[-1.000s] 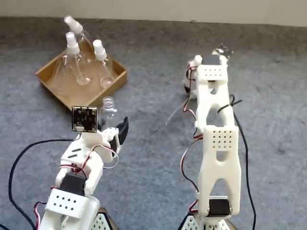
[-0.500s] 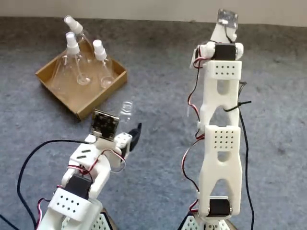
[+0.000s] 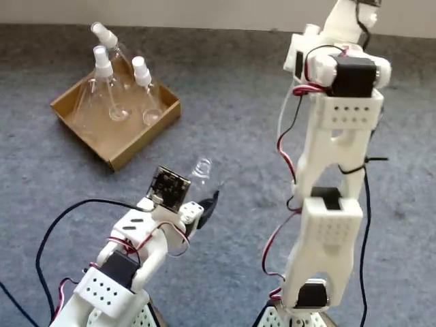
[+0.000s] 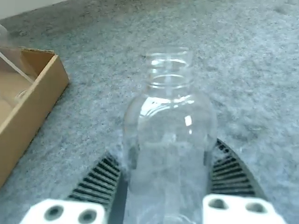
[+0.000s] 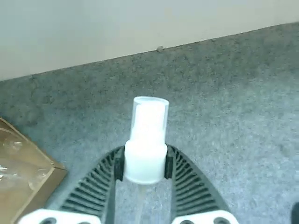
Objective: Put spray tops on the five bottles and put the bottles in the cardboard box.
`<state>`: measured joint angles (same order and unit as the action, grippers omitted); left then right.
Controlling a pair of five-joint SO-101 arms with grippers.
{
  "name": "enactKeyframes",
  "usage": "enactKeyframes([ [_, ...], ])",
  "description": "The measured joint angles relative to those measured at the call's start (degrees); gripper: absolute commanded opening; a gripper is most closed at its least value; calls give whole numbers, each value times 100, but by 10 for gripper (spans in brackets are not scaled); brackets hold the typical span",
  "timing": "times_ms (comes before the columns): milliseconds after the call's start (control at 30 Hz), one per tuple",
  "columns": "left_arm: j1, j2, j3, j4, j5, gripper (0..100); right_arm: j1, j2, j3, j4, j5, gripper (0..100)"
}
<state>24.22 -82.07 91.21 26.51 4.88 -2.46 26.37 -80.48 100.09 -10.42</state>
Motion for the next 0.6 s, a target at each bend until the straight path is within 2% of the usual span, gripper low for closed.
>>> enactKeyframes([
  [233, 167, 0, 387, -695, -9, 39, -9, -1741, 1424, 9, 0, 5],
  [600, 211, 0, 431, -756, -9, 39, -229, -3727, 3332, 9, 0, 5],
])
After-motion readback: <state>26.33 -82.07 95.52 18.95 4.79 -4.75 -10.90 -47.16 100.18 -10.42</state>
